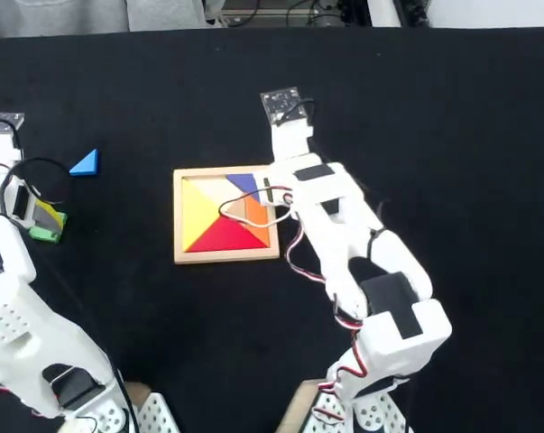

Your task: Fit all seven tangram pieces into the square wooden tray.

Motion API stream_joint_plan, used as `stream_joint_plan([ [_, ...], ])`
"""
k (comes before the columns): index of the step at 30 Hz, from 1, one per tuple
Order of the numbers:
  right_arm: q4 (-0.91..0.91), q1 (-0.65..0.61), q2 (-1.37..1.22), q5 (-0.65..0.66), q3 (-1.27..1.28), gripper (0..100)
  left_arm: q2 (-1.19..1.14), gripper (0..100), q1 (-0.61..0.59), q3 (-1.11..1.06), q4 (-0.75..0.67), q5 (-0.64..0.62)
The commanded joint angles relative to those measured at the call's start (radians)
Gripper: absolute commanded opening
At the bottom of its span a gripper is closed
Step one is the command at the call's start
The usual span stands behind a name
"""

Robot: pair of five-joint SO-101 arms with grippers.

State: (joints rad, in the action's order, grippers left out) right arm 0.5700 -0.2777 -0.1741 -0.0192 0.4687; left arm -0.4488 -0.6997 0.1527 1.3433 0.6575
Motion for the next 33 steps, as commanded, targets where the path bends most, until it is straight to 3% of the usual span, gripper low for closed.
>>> stream_joint_plan([
  [1,-0.014,0.011,0.005,0.011,-0.067,1.1,0.005,27,0.016,0.054,-0.031,0.012],
  [9,-0.014,0.011,0.005,0.011,-0.067,1.1,0.003,27,0.061,0.033,-0.044,0.092],
  [33,-0.014,0.011,0.005,0.011,-0.068,1.1,-0.115,27,0.039,0.007,-0.153,0.091],
])
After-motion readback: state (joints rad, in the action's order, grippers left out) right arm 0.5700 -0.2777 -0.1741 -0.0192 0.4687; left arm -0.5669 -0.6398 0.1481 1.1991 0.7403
